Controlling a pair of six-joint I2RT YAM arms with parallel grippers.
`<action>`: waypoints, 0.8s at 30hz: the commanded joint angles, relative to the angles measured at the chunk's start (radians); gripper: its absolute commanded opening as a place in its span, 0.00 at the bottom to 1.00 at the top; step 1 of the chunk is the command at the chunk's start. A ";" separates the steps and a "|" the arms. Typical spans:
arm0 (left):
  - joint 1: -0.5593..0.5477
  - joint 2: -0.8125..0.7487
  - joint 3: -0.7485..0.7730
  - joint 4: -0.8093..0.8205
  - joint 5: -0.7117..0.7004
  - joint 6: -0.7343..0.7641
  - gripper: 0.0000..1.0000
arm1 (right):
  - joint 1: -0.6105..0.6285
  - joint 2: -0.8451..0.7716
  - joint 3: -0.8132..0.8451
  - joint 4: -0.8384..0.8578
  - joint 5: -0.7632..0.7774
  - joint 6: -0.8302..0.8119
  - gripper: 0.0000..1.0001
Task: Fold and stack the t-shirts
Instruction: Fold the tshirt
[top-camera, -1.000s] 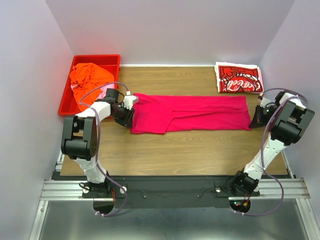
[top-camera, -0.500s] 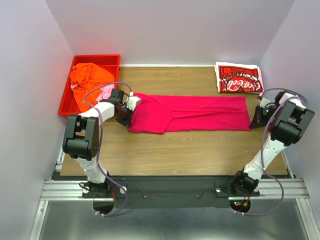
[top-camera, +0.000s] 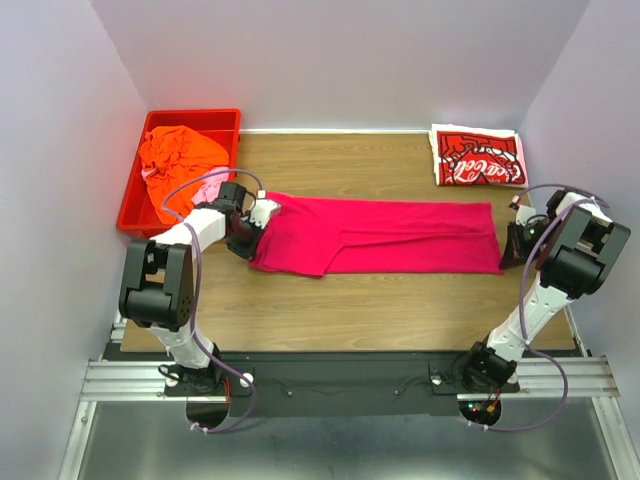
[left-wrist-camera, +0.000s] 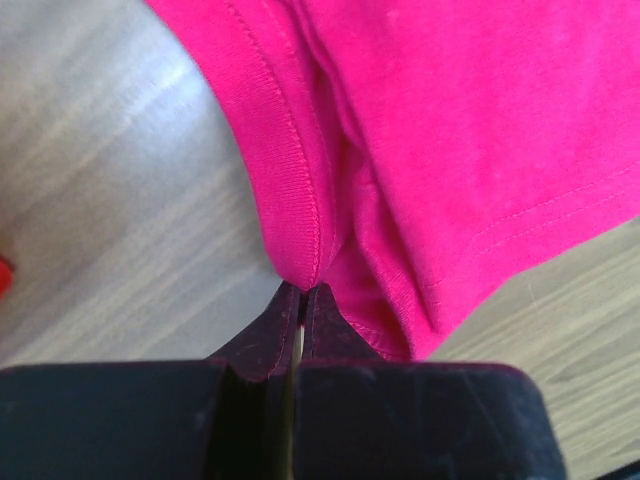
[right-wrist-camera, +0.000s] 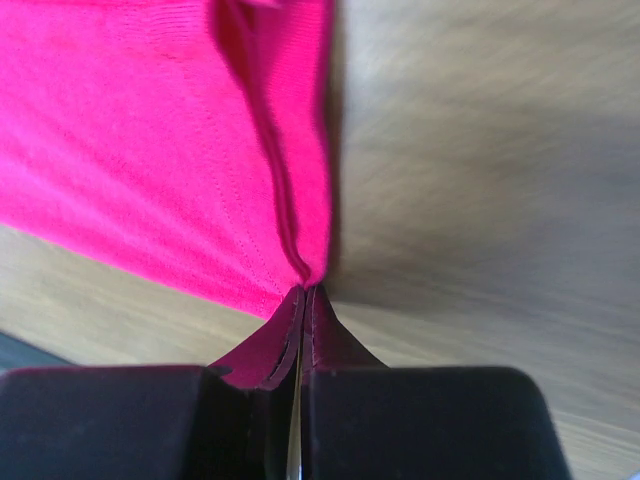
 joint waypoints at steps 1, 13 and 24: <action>0.005 -0.080 -0.013 -0.060 0.039 0.042 0.11 | -0.004 -0.036 -0.033 -0.022 0.031 -0.086 0.01; -0.032 -0.237 0.078 -0.175 0.147 0.179 0.48 | -0.001 -0.096 0.187 -0.201 -0.095 -0.104 0.45; -0.032 -0.131 0.016 -0.174 0.318 0.072 0.45 | 0.351 -0.274 0.080 -0.093 -0.348 0.181 0.43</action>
